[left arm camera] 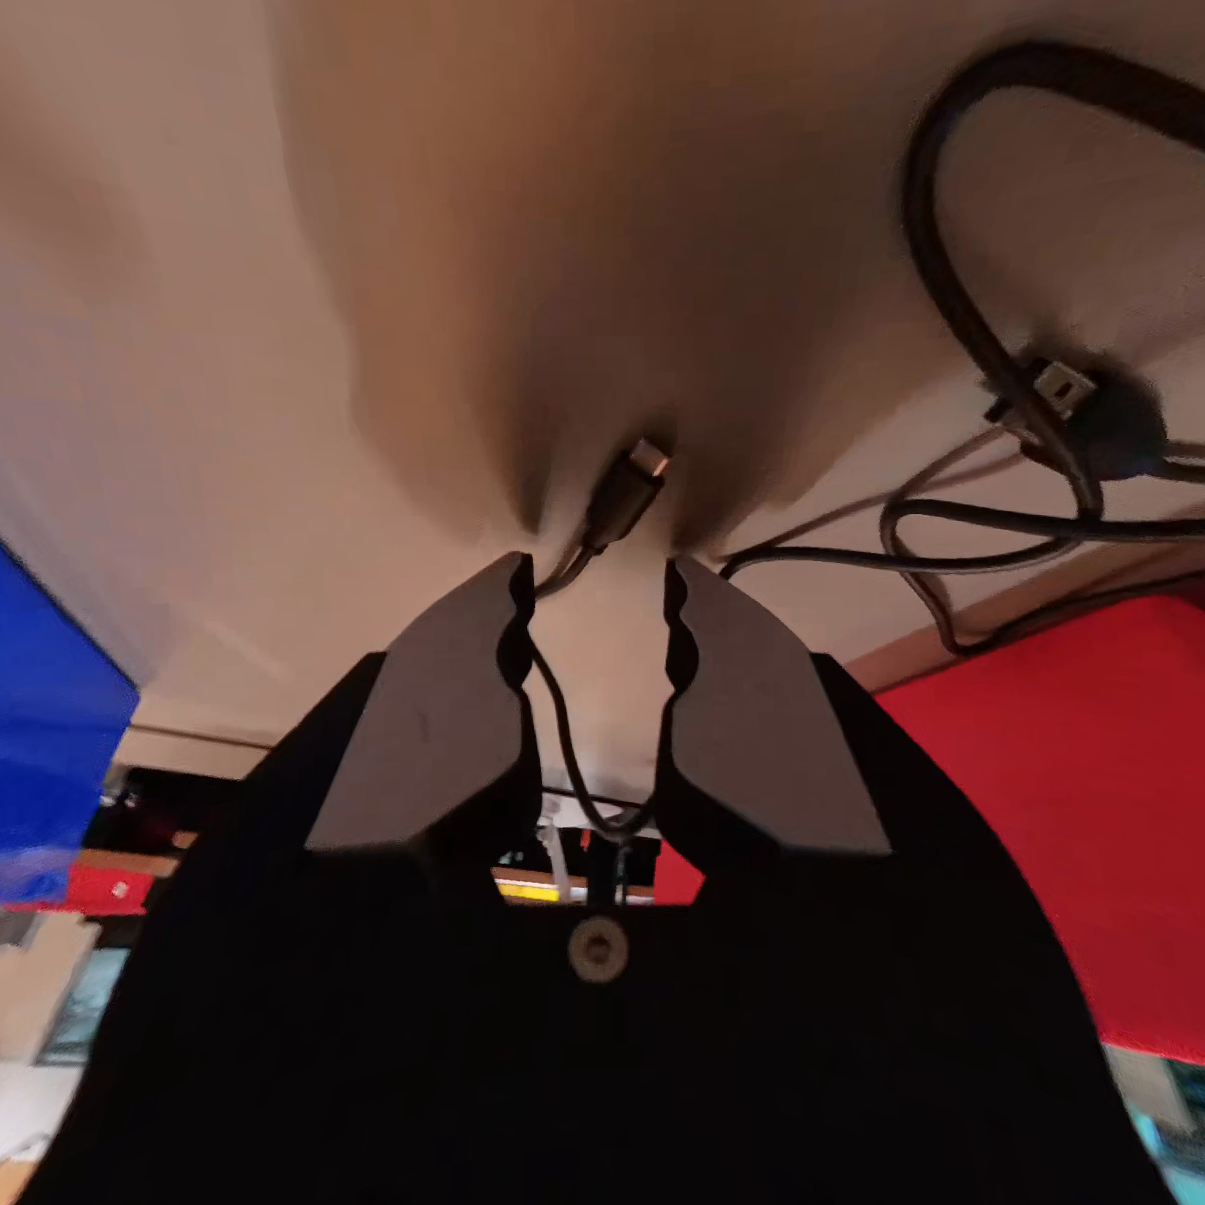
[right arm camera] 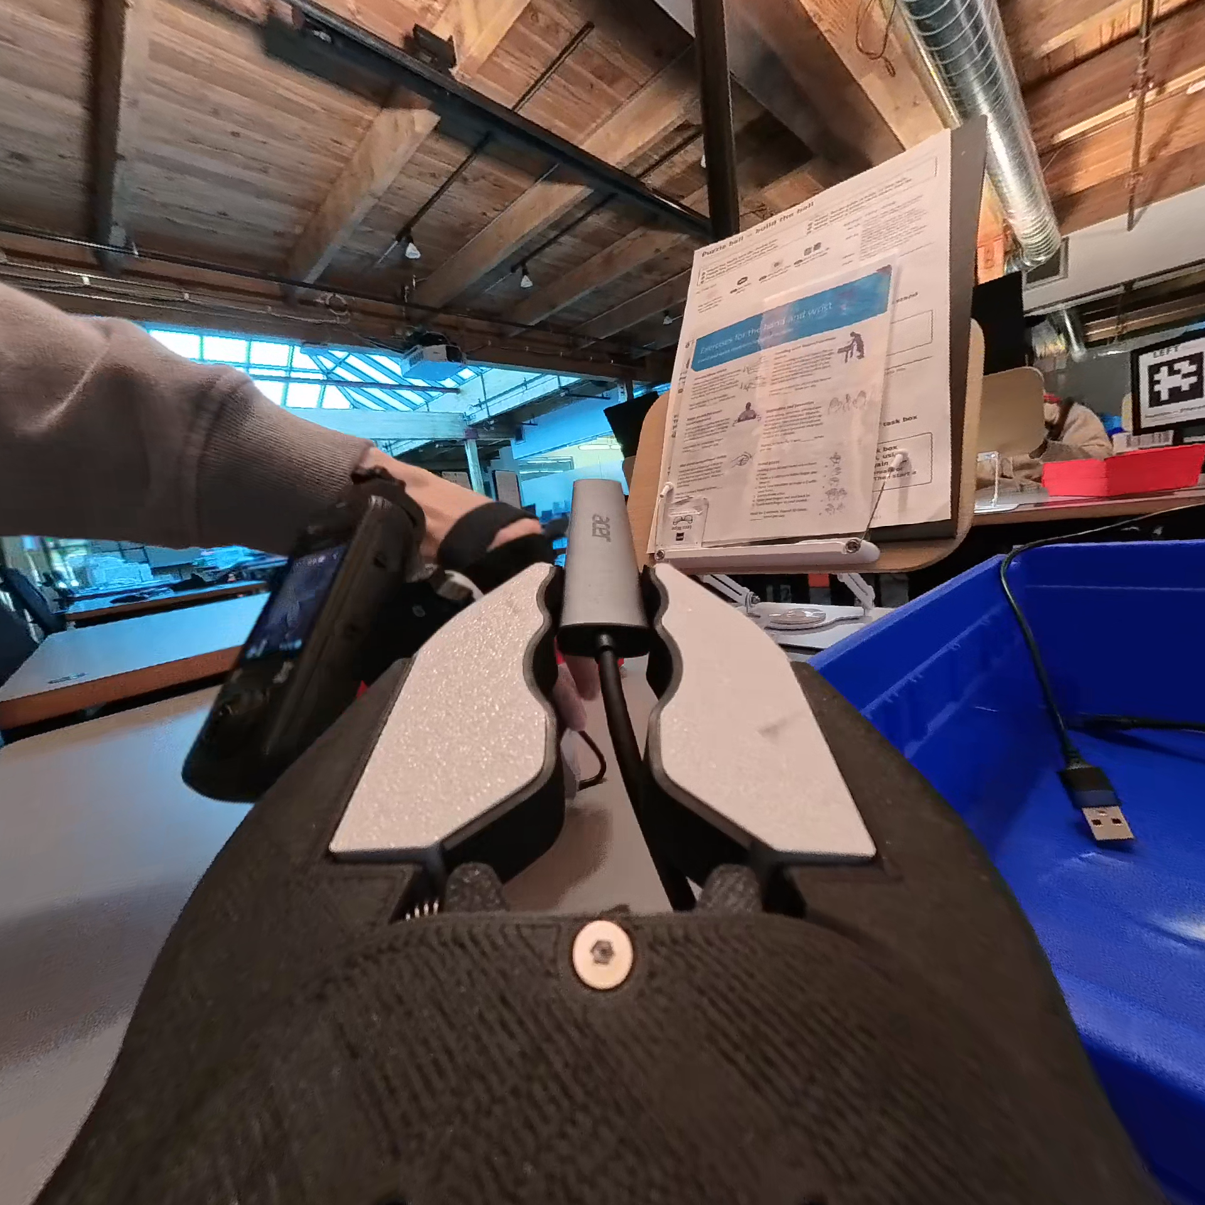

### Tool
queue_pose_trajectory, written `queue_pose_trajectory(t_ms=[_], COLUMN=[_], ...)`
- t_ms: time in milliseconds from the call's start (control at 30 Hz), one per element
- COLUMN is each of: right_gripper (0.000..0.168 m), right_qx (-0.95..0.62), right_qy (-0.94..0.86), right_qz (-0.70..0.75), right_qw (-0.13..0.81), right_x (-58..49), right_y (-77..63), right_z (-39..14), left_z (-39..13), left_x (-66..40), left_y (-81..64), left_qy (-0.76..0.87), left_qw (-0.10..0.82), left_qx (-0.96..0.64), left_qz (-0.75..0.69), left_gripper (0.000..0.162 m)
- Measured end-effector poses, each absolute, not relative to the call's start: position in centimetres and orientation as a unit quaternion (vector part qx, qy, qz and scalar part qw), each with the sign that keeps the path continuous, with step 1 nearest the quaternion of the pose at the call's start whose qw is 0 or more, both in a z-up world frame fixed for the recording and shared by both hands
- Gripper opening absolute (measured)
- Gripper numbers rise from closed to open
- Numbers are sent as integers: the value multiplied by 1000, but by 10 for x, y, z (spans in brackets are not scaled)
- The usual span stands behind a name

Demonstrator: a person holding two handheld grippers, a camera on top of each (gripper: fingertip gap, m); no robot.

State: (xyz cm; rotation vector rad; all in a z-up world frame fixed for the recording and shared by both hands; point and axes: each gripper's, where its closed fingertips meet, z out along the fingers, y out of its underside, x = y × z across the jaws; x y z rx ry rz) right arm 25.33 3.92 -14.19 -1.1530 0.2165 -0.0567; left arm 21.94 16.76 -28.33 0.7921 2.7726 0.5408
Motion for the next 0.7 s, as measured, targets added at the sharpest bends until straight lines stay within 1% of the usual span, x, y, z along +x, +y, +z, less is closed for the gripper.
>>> queue_pose_trajectory(t_ms=[100, 167, 233, 300, 367, 467, 533, 600, 700], right_gripper=[24, 24, 24, 24, 24, 24, 24, 24, 24], right_qx=[-540, -538, -536, -537, -538, -535, -534, -531, -534], right_qy=[109, 115, 119, 118, 117, 120, 124, 136, 135], right_qz=[-19, -11, -8, -7, -10, -15, -14, -31, -34], right_qw=[834, 835, 836, 835, 835, 836, 837, 835, 834], right_x=[256, 258, 260, 260, 259, 260, 261, 265, 266], right_y=[39, 39, 39, 39, 39, 38, 38, 35, 35], right_z=[-142, -142, -142, -142, -142, -142, -142, -142, -143], left_z=[-288, -288, -289, -289, -289, -284, -281, -279, -279], left_x=[217, 216, 213, 208, 200, 193, 189, 183, 170], left_y=[171, 168, 165, 163, 153, 140, 135, 133, 136], left_qy=[925, 940, 964, 987, 998, 968, 927, 901, 870], left_qw=[81, 79, 68, 50, 24, -22, -45, -39, -16], left_qx=[311, 276, 203, 94, -30, -246, -361, -411, -476], left_qz=[200, 186, 157, 122, 49, -48, -94, -130, -132], left_gripper=[28, 6, 5, 5, 5, 5, 5, 5, 5])
